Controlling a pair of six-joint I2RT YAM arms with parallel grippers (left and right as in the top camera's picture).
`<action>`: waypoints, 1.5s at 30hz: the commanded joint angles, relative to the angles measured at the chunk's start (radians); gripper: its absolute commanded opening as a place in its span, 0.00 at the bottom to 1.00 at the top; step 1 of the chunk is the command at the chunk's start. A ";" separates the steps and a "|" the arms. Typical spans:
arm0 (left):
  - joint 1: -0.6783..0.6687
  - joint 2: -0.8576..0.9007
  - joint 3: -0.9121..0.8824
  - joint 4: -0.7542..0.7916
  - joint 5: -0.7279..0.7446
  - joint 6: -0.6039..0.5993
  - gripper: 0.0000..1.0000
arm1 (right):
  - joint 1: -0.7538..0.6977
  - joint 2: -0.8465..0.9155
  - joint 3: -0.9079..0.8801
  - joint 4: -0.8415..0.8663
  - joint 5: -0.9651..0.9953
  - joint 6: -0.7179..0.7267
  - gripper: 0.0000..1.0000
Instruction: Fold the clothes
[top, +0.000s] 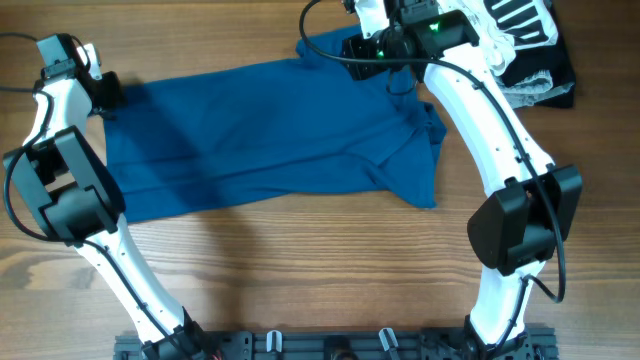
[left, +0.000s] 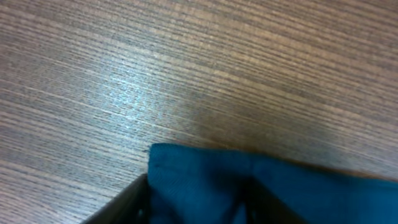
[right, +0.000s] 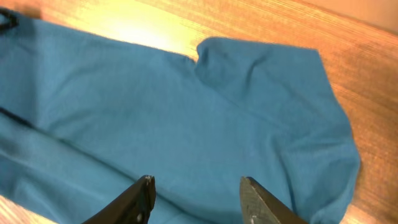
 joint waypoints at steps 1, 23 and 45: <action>0.000 0.032 -0.004 -0.059 0.000 -0.040 0.04 | 0.015 0.020 0.014 0.048 0.009 0.019 0.48; -0.046 -0.406 -0.002 -0.539 -0.038 -0.197 0.04 | -0.012 0.498 0.014 0.472 0.108 0.100 0.63; -0.046 -0.406 -0.002 -0.554 -0.039 -0.193 0.04 | -0.028 0.335 0.015 0.352 0.132 0.059 0.81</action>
